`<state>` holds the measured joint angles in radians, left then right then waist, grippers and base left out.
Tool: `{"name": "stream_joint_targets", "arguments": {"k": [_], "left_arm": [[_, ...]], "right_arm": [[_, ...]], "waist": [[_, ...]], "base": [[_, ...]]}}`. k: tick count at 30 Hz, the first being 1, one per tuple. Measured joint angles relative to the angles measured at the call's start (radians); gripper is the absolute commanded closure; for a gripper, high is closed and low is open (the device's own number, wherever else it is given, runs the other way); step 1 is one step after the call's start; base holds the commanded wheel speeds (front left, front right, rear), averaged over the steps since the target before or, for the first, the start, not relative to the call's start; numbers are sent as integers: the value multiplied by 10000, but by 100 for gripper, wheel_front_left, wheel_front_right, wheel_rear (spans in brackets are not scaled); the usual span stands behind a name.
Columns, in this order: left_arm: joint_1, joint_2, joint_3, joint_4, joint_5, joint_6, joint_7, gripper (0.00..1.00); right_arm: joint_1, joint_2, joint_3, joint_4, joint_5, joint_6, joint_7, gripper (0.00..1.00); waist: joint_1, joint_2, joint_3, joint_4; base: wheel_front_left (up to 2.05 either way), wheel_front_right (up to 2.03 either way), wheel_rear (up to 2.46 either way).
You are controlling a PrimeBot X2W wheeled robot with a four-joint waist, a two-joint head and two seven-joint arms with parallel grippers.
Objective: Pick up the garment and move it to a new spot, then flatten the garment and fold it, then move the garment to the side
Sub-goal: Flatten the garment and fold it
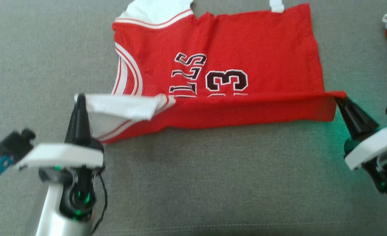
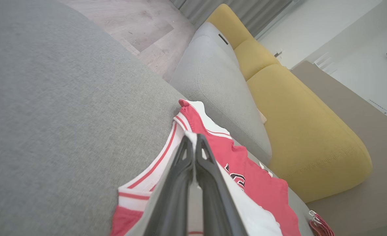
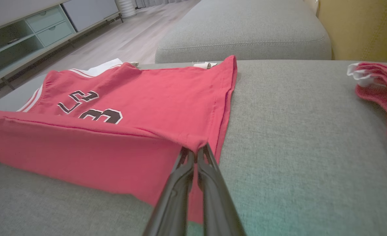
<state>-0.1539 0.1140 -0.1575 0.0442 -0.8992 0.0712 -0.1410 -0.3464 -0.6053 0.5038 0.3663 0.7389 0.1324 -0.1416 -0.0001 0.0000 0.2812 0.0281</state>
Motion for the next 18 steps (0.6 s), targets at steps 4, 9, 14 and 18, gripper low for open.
{"name": "stream_joint_targets", "arguments": {"k": [4, 9, 14, 18], "left_arm": [[-980, -2, -194, 767, 171, -165, -2, 100], [-1880, 13, -341, 1630, 485, -368, -29, 54], [-2154, 132, -554, 2031, 1057, -573, -554, 0], [-1928, 353, -545, 1797, 1755, -602, -953, 0]], "right_arm": [[-563, -2, 138, 261, -8, 0, 13, 100], [-1192, -4, 420, 514, 8, 0, -25, 47], [-1437, 2, 366, 811, 10, 0, -556, 0], [-1403, 127, 222, 826, 10, 0, -863, 0]], "waist": [[1, 0, 362, 74], [1, 0, 712, 91], [2, 0, 783, 35], [1, 0, 636, -40]], "base": [[0, 0, 0], [0, 0, 0], [0, 0, 0], [0, 0, 0]]}}
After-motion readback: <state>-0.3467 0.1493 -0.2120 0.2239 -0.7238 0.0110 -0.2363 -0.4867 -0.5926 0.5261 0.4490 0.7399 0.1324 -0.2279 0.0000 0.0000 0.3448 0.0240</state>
